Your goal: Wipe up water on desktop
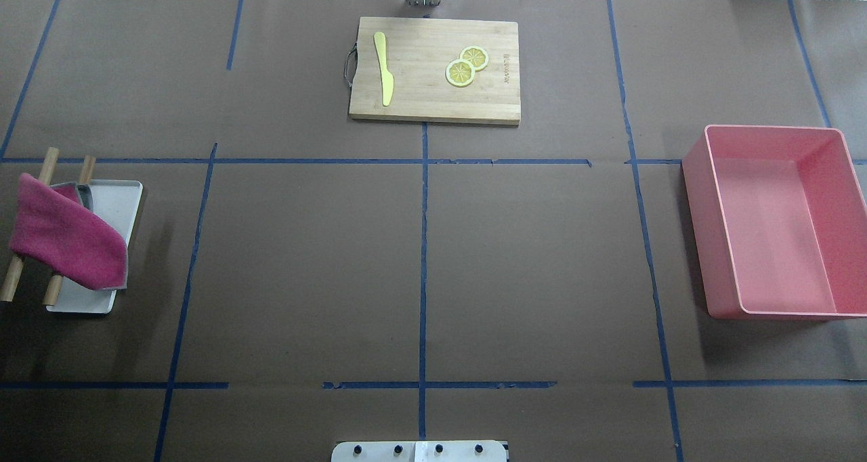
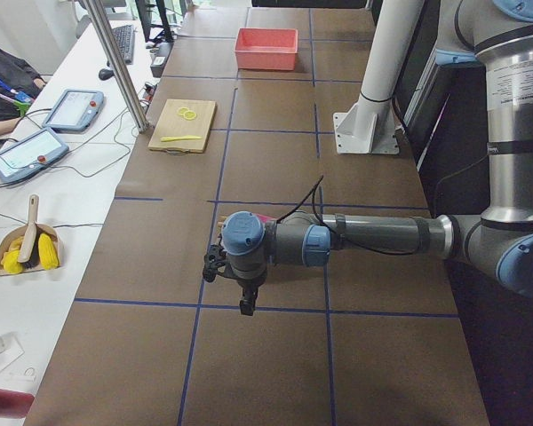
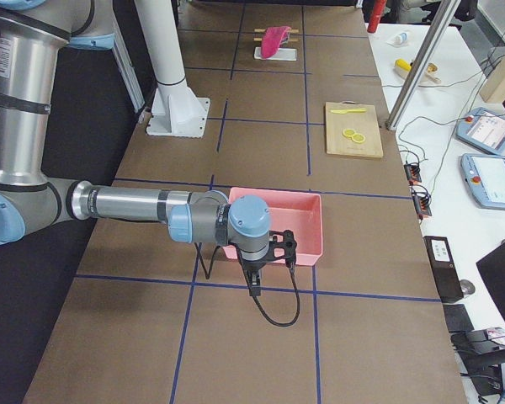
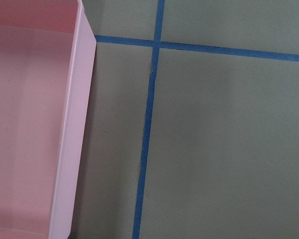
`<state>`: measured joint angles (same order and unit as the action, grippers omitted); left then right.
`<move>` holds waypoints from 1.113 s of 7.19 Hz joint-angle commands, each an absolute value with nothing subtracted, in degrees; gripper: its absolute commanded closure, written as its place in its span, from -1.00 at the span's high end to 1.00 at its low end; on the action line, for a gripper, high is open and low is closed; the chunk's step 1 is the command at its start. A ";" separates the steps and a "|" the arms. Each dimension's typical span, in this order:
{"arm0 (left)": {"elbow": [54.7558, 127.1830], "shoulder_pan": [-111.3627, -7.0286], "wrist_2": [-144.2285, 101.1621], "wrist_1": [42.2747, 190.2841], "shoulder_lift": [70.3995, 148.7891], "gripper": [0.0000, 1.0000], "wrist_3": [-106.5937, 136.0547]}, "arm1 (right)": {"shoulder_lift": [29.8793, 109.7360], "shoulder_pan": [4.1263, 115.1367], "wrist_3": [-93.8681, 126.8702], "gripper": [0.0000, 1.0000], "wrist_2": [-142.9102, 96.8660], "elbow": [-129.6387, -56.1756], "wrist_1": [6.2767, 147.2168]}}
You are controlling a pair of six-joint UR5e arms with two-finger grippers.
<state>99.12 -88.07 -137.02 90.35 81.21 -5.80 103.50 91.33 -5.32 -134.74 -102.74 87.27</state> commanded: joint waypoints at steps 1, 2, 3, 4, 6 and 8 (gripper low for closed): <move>99.05 -87.89 -136.93 90.18 81.73 1.00 -5.63 | 103.45 91.23 -5.36 1.00 -134.74 -102.74 87.28; 99.05 -87.89 -136.93 90.26 81.56 1.00 -5.71 | 103.45 90.97 -5.27 1.00 -134.74 -102.74 87.19; 99.05 -87.89 -136.85 90.35 81.30 1.00 -5.80 | 103.36 90.88 -5.27 1.00 -134.74 -102.74 87.19; 99.05 -87.89 -136.32 90.44 81.82 1.00 -5.63 | 103.27 90.62 -5.27 1.00 -134.74 -102.92 87.19; 99.14 -87.89 -135.17 90.87 83.14 1.00 -5.45 | 101.87 89.92 -5.10 1.00 -134.82 -102.92 87.28; 97.92 -87.89 -135.44 91.77 86.91 1.00 -5.01 | 100.63 89.13 -3.35 1.00 -134.82 -102.92 87.19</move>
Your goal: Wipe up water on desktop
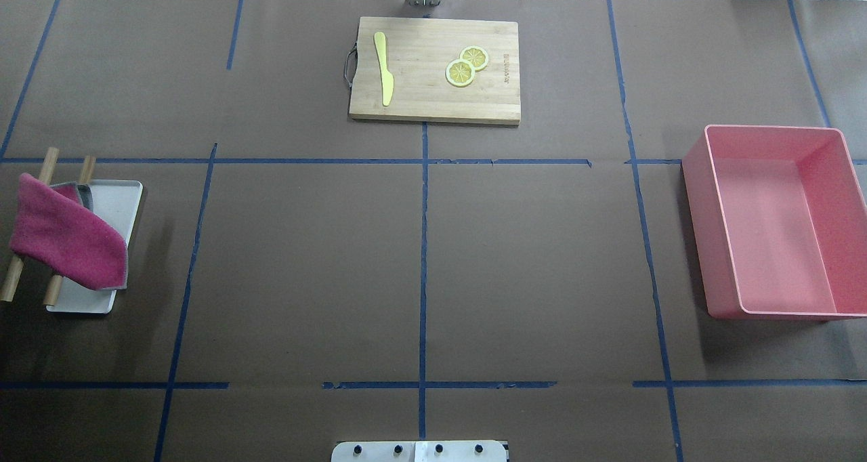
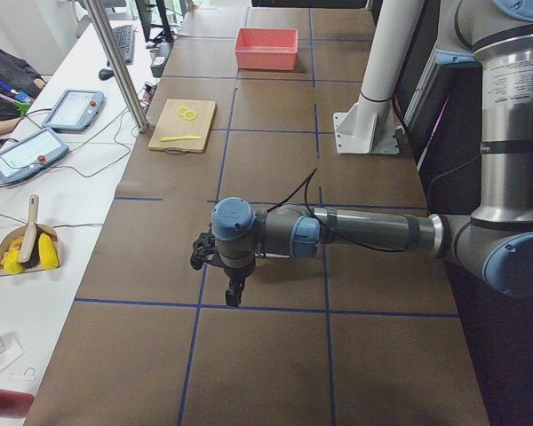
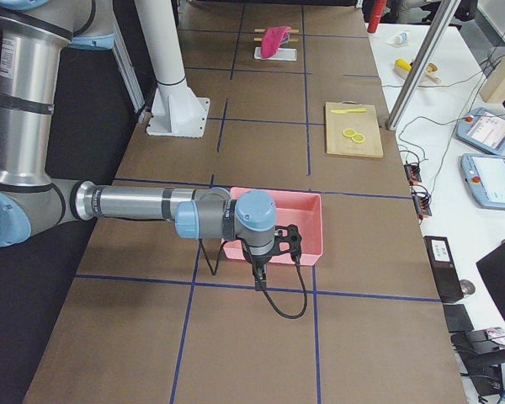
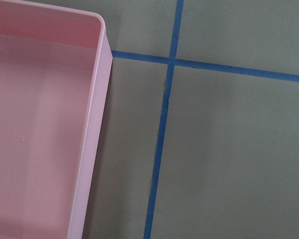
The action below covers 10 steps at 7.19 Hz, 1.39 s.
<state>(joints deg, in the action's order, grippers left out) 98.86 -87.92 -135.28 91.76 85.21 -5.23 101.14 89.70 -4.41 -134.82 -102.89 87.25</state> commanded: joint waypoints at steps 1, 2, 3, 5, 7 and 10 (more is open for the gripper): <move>97.91 -87.98 -135.35 92.89 86.49 1.00 -5.53 | 100.63 88.69 -3.34 1.00 -134.82 -102.92 87.19; 99.13 -87.89 -135.61 93.16 87.09 1.00 -5.19 | 100.63 88.59 -3.34 1.00 -134.82 -102.92 87.19; 100.97 -87.37 -135.79 93.25 87.53 1.00 0.91 | 100.63 88.59 -3.34 1.00 -134.82 -103.01 87.19; 108.07 -80.89 -135.70 97.89 87.28 1.00 20.99 | 100.63 88.59 -3.34 1.00 -134.82 -102.92 87.19; 108.72 -73.94 -134.91 104.64 84.83 1.00 29.77 | 100.63 88.51 -3.34 1.00 -135.70 -102.92 87.19; 107.93 -65.16 -128.53 111.09 84.72 1.00 38.14 | 100.63 88.42 -3.34 1.00 -135.88 -102.83 87.19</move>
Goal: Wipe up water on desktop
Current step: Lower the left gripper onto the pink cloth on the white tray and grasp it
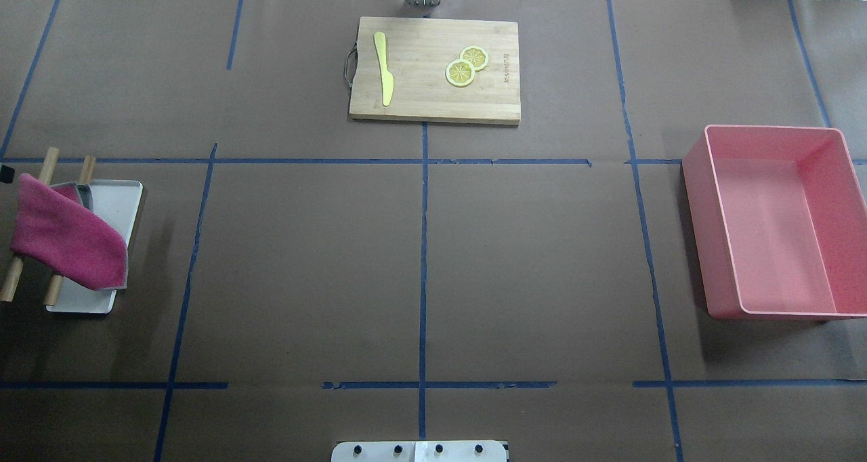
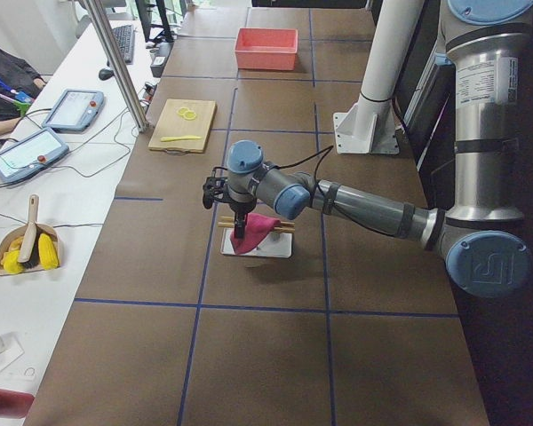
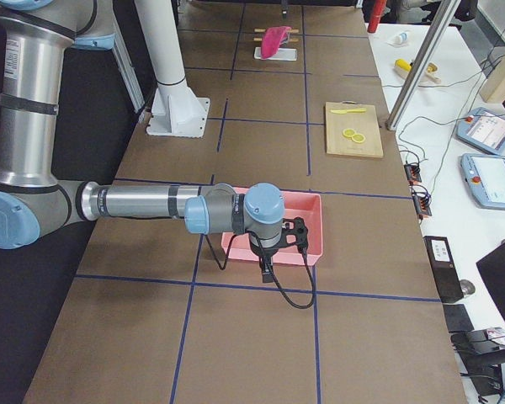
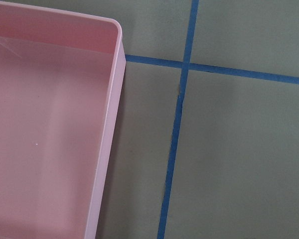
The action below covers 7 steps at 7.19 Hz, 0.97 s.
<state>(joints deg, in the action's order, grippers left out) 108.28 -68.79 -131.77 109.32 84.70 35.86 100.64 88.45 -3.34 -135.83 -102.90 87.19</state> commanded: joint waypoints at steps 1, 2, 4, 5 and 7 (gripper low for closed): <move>106.62 -64.17 -127.89 111.27 85.16 0.95 38.14 | 100.63 88.42 -3.34 1.00 -135.88 -102.75 87.19; 105.65 -63.90 -127.88 111.36 85.34 0.93 37.97 | 100.63 88.42 -3.43 1.00 -135.88 -102.66 87.19; 105.38 -63.63 -127.79 111.18 85.34 0.75 37.71 | 100.63 88.42 -3.43 1.00 -135.88 -102.66 87.19; 105.47 -63.63 -127.79 111.18 85.60 0.39 37.88 | 100.63 88.42 -3.43 1.00 -135.88 -102.66 87.27; 105.64 -63.54 -127.88 111.09 86.13 -0.37 38.41 | 100.63 88.42 -3.43 1.00 -135.79 -102.57 87.28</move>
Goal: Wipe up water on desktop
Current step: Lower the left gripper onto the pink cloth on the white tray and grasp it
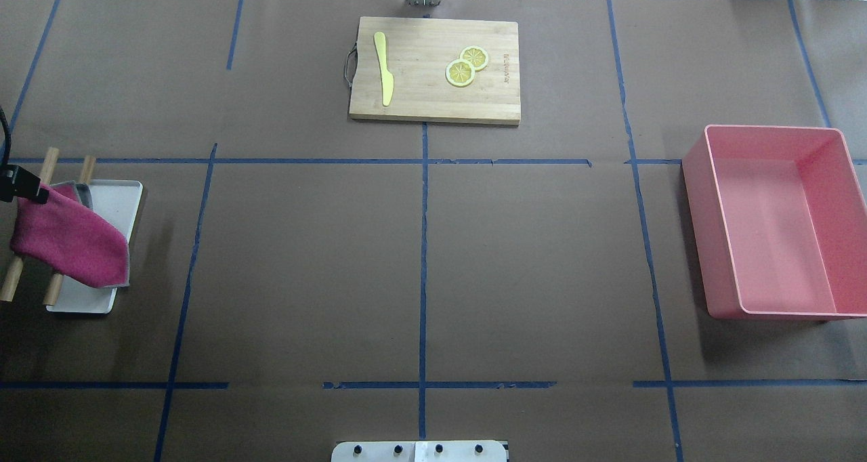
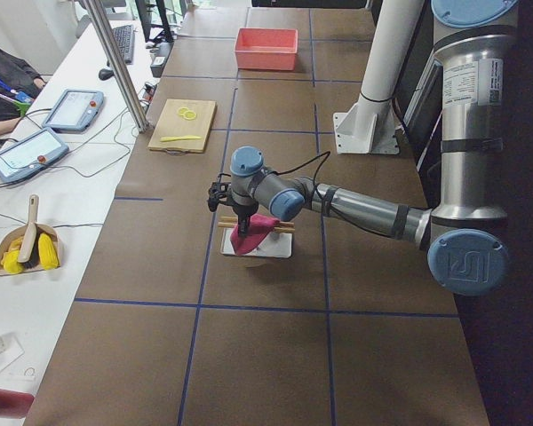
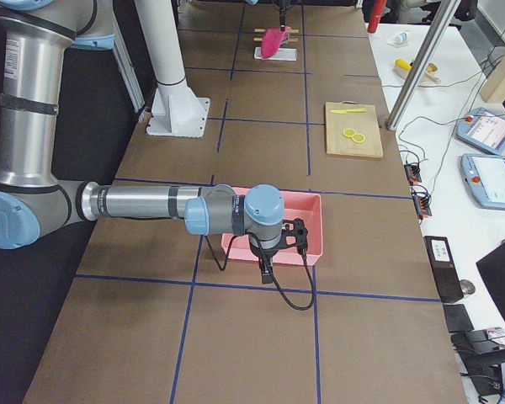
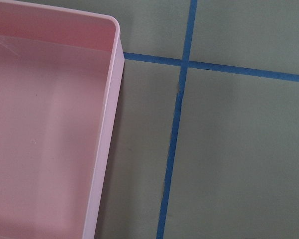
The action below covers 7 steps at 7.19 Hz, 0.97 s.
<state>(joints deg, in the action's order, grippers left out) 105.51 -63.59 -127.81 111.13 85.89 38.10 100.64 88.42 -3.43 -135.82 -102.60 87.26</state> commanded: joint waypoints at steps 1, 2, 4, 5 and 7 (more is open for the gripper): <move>106.17 -63.54 -127.88 111.01 86.13 -0.66 38.41 | 100.72 88.42 -3.43 1.00 -135.79 -102.57 87.28; 106.61 -63.54 -127.97 111.01 86.13 -0.83 38.50 | 100.64 88.42 -3.43 1.00 -135.79 -102.57 87.28; 107.31 -63.63 -127.79 111.01 86.05 -0.98 38.50 | 100.72 88.42 -3.43 1.00 -135.79 -102.57 87.28; 108.01 -63.63 -128.05 110.74 86.04 -1.00 38.50 | 100.64 88.42 -3.43 1.00 -135.88 -102.66 87.28; 112.65 -63.55 -128.93 106.12 88.66 -1.00 51.13 | 100.64 88.42 -3.43 1.00 -135.88 -102.83 87.10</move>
<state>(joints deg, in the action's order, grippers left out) 109.73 -63.61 -128.43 109.07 86.74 42.31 100.69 88.42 -3.39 -135.87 -102.72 87.20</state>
